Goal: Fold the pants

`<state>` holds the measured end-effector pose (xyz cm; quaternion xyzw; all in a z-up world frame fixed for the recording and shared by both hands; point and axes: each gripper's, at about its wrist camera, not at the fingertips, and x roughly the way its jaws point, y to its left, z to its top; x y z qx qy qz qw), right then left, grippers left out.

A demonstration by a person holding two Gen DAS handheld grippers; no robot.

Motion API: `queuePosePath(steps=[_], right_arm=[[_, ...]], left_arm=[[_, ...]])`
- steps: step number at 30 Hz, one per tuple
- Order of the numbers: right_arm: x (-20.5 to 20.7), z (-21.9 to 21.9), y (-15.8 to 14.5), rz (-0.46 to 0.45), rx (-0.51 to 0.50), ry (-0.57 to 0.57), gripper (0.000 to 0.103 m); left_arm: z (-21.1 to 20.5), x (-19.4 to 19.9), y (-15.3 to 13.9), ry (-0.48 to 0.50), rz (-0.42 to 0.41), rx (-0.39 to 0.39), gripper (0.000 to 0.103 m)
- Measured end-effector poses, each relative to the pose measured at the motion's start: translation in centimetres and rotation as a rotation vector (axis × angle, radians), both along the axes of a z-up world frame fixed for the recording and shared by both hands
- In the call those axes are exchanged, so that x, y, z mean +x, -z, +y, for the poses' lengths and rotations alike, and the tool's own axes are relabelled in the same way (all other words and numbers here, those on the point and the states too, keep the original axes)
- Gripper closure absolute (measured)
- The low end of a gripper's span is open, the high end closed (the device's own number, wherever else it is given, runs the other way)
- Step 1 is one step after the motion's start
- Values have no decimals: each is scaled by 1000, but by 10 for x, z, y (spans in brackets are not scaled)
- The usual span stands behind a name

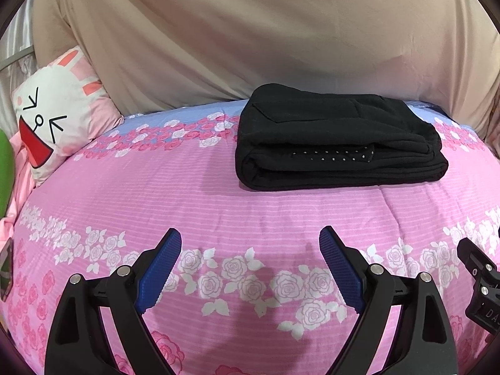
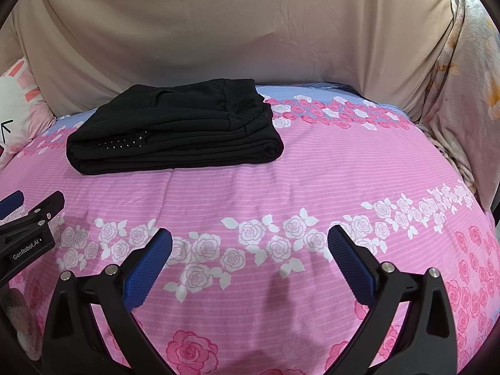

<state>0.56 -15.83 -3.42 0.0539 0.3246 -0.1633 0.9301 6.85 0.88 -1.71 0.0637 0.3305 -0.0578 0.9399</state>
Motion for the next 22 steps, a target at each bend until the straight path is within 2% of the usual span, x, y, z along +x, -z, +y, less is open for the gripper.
queuePosePath(steps=[5, 8, 15, 18, 22], right_arm=[[0, 0, 0, 0, 1, 1, 5], [0, 0, 1, 0, 1, 1, 5], [0, 0, 0, -1, 1, 2, 5], [0, 0, 1, -1, 1, 2, 5], [0, -1, 1, -1, 1, 0, 5]], left_arm=[[-6, -1, 2, 12, 10, 35, 16], [-7, -6, 1, -3, -29, 50, 16], [-11, -13, -2, 15, -51, 42, 16], [-12, -11, -1, 25, -27, 38, 16], [-14, -13, -1, 29, -35, 44, 16]])
